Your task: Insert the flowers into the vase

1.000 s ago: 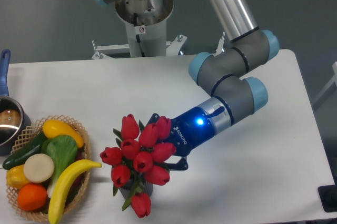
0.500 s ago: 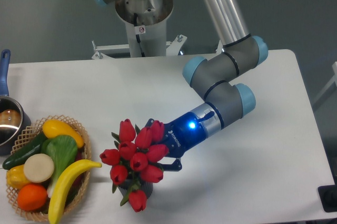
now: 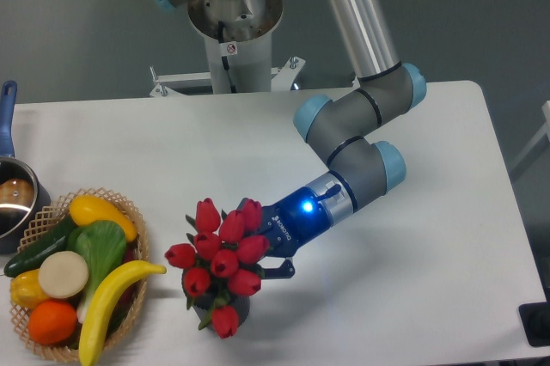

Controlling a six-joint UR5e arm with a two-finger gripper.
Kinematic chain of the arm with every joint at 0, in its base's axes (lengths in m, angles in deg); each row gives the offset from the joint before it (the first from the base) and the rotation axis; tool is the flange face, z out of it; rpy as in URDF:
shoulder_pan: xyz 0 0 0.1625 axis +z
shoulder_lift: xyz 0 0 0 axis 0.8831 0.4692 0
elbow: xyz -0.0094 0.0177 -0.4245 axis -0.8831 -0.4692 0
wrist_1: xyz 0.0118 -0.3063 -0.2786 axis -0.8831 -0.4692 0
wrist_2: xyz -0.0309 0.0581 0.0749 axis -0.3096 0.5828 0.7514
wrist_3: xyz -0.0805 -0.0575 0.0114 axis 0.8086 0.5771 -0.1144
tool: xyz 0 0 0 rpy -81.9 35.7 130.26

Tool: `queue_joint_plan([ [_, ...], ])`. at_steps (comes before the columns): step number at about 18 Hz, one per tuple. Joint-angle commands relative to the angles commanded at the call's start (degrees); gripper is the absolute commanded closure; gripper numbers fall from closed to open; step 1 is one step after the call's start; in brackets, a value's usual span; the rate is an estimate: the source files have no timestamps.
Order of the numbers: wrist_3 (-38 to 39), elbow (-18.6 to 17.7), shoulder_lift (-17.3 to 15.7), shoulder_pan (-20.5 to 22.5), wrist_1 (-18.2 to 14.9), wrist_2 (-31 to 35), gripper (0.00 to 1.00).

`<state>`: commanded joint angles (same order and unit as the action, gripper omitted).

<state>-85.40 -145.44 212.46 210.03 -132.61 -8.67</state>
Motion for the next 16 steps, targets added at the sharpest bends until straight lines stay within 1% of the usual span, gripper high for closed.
queue_joint_plan([
  [1, 0.1, -0.2, -0.1, 0.0, -0.1, 0.1, 0.00],
  [6, 2.1, -0.4, -0.6, 1.5, 0.0, 0.3, 0.00],
  [8, 2.6, -0.4, -1.3, 2.5, -0.1, 0.3, 0.00],
  [11, 2.9, -0.7, -2.1, 4.9, 0.0, 0.2, 0.00],
  [16, 3.0, 0.1, -2.4, 10.3, 0.3, 0.7, 0.00],
])
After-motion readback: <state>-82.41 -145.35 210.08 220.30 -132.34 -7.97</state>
